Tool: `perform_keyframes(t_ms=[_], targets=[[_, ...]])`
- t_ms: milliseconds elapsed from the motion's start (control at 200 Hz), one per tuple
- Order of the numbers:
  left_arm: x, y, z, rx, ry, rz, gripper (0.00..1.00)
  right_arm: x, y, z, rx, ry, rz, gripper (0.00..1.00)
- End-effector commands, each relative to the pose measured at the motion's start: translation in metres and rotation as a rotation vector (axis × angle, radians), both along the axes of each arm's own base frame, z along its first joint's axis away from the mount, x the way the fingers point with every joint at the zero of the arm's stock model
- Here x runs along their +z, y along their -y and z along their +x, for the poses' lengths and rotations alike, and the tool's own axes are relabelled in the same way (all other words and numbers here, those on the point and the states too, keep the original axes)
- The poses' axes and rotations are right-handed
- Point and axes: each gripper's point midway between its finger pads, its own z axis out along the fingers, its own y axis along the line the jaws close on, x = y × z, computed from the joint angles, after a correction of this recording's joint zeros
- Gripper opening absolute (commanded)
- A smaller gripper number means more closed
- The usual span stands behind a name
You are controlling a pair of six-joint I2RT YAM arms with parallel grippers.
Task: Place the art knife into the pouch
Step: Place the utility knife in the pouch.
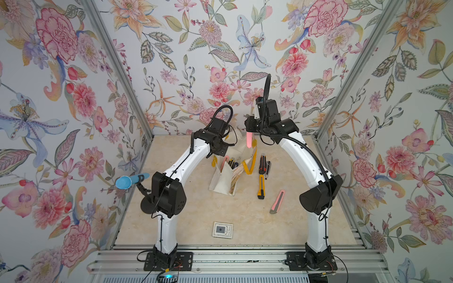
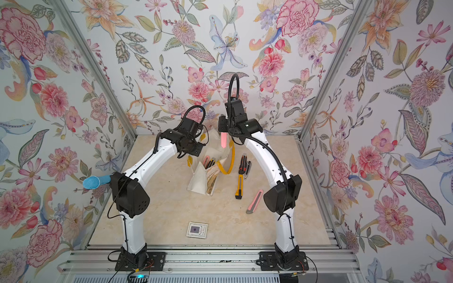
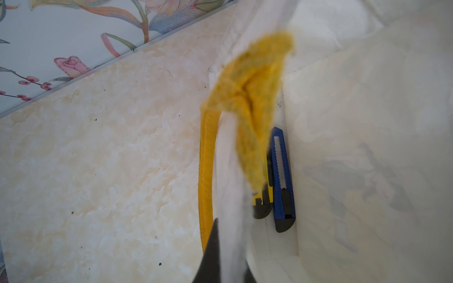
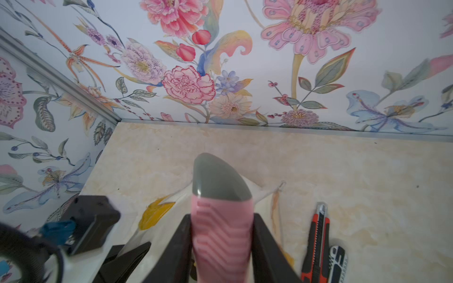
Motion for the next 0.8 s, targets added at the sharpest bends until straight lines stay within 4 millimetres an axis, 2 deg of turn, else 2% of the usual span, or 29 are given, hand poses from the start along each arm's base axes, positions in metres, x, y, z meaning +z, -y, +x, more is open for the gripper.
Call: perform_keyframes(t_ms=[0, 230, 385, 640, 796], targets=[[0.019, 0.003, -0.006, -0.029, 0.038, -0.024, 0.00, -0.011, -0.026, -0.009, 0.048, -0.042, 0.065, 0.23], [0.018, 0.004, -0.006, -0.037, 0.037, -0.025, 0.00, -0.063, -0.050, -0.036, 0.107, -0.158, 0.121, 0.23], [0.016, 0.005, -0.006, -0.038, 0.032, -0.029, 0.00, -0.091, -0.054, -0.048, 0.119, -0.203, 0.133, 0.22], [0.018, 0.004, -0.007, -0.035, 0.032, -0.027, 0.00, -0.148, -0.064, -0.036, 0.119, -0.288, 0.078, 0.23], [0.017, 0.000, -0.009, -0.021, 0.032, -0.015, 0.00, -0.176, -0.064, -0.032, 0.105, -0.343, 0.036, 0.24]])
